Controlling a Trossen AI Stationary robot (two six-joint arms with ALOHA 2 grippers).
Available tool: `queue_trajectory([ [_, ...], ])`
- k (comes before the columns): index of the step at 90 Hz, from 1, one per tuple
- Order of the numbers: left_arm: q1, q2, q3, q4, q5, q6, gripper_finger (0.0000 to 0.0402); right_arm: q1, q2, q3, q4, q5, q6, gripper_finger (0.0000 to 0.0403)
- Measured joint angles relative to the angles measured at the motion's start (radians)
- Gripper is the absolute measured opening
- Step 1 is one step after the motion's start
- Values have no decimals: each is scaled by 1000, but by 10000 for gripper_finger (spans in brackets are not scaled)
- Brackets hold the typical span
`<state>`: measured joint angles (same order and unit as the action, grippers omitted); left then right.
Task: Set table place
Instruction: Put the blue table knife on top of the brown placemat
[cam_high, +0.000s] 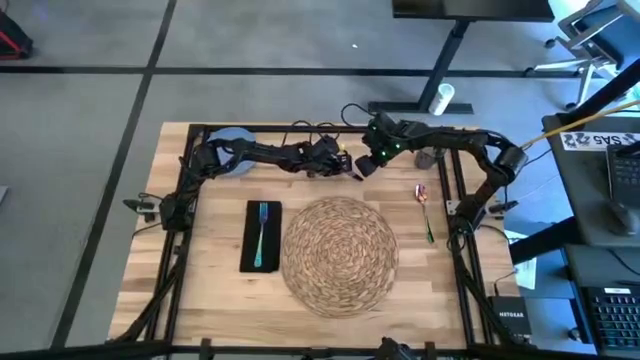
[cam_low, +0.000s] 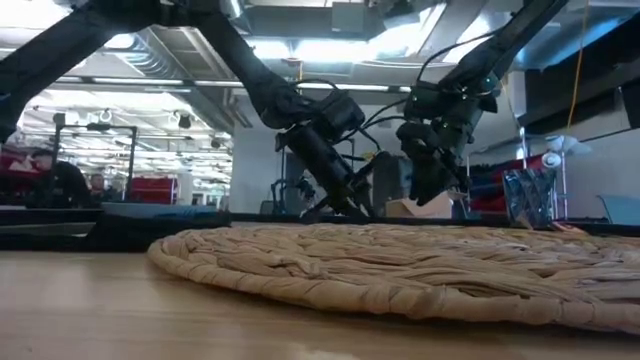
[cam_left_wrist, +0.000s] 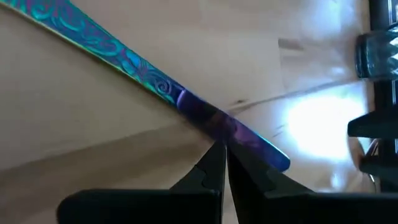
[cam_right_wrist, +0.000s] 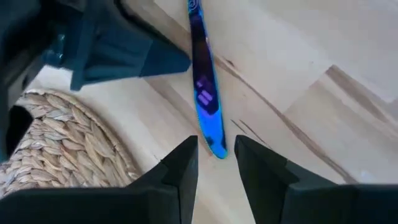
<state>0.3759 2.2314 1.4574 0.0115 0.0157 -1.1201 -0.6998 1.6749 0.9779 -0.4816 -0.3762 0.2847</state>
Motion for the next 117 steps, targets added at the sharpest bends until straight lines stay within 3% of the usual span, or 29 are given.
queue_trajectory([
  [33, -9, -10, -2, 15, 35, 30, 0, -1, 0, 0, -21, 17, -82, 97],
  [48, -21, -34, -3, -103, 78, 83, 0, 36, 25, 0, -41, 40, -100, 49],
  [58, -31, -89, -2, -231, 47, 172, 0, 81, 28, 0, -13, 82, -106, 8],
  [65, -34, -128, -2, -297, 23, 247, 0, 108, 28, 0, 3, 188, -83, 8],
  [75, -38, -181, 0, -369, -29, 309, 0, 111, 28, 0, 30, 252, -75, 4],
  [88, -35, -208, -25, -469, -86, 351, 0, 111, 28, -38, 122, 272, -32, 1],
  [117, 10, -343, -153, -496, -129, 424, 0, 142, 56, -187, 316, 271, 91, 0],
])
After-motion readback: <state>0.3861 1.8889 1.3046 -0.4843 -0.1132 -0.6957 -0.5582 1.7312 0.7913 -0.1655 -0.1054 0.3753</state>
